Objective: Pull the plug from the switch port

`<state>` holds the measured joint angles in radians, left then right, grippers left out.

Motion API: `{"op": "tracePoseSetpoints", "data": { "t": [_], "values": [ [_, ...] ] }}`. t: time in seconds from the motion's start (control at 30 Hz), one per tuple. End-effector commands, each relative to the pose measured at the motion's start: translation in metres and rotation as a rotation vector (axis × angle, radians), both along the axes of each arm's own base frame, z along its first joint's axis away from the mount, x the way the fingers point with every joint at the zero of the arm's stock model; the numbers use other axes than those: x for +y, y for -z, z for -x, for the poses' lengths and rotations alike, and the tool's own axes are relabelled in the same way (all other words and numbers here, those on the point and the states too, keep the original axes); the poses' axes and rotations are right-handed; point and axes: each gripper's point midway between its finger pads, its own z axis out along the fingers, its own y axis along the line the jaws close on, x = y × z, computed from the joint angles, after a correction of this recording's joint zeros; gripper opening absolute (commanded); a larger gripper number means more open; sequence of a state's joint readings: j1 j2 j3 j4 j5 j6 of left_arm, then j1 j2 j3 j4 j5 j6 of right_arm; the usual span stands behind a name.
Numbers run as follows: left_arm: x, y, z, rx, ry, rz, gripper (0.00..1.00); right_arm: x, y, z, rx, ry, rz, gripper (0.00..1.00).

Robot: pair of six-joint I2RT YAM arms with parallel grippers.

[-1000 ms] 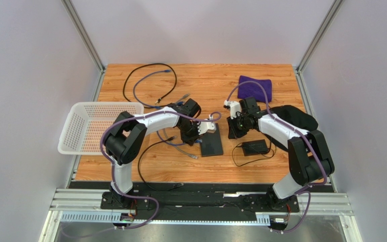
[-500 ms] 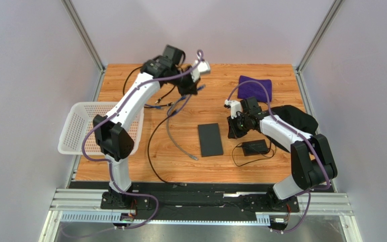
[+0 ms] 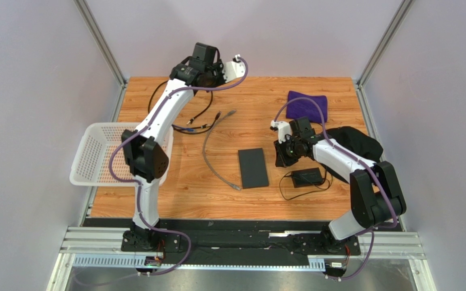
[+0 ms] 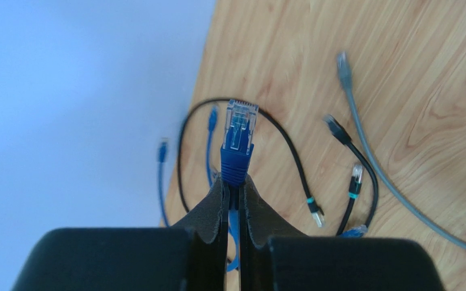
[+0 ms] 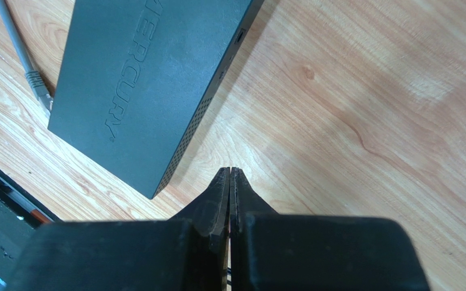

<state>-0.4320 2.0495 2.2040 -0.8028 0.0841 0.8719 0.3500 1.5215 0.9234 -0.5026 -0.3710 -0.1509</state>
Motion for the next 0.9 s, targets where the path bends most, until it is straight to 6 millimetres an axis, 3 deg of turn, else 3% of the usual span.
{"op": "tracePoseSetpoints", "data": {
  "t": [0.0, 0.03, 0.13, 0.2, 0.27, 0.3, 0.37, 0.4, 0.53, 0.67, 0.77, 0.87],
  "values": [
    [0.018, 0.039, -0.017, 0.035, -0.037, -0.101, 0.13, -0.001, -0.006, -0.005, -0.048, -0.003, -0.002, 0.0],
    [0.014, 0.044, -0.016, 0.052, -0.041, -0.074, 0.22, -0.001, -0.005, -0.005, -0.045, -0.002, -0.002, 0.0],
    [0.004, 0.059, -0.011, 0.102, -0.046, -0.019, 0.29, -0.002, -0.006, -0.006, -0.045, -0.002, 0.002, 0.0],
    [0.001, 0.061, -0.01, 0.12, -0.05, 0.008, 0.32, -0.002, -0.006, -0.007, -0.045, -0.003, 0.004, 0.0],
    [-0.001, 0.067, -0.003, 0.15, -0.066, 0.022, 0.45, -0.002, -0.005, -0.006, -0.039, -0.003, 0.004, 0.0],
    [-0.001, 0.058, 0.001, 0.143, -0.074, 0.037, 0.49, -0.002, -0.005, -0.007, -0.042, -0.003, 0.005, 0.0],
    [-0.006, 0.059, 0.017, 0.187, -0.068, 0.086, 0.87, -0.002, -0.005, -0.007, -0.041, -0.001, 0.009, 0.0],
    [-0.007, 0.045, 0.028, 0.184, -0.062, 0.115, 0.95, -0.002, -0.003, -0.007, -0.04, -0.002, 0.011, 0.0],
    [-0.012, 0.063, 0.077, 0.399, -0.172, 0.264, 0.96, -0.002, -0.001, -0.009, -0.036, 0.0, 0.013, 0.0],
    [0.002, 0.127, 0.124, 0.682, -0.417, 0.278, 0.89, 0.0, -0.001, -0.011, -0.033, -0.001, 0.007, 0.01],
    [0.014, 0.168, 0.145, 0.784, -0.564, 0.243, 0.88, 0.001, 0.001, -0.012, -0.023, 0.003, 0.005, 0.01],
    [0.017, 0.18, 0.147, 0.785, -0.619, 0.24, 0.85, 0.003, 0.002, -0.012, -0.012, 0.008, -0.001, 0.01]
  ]
}}
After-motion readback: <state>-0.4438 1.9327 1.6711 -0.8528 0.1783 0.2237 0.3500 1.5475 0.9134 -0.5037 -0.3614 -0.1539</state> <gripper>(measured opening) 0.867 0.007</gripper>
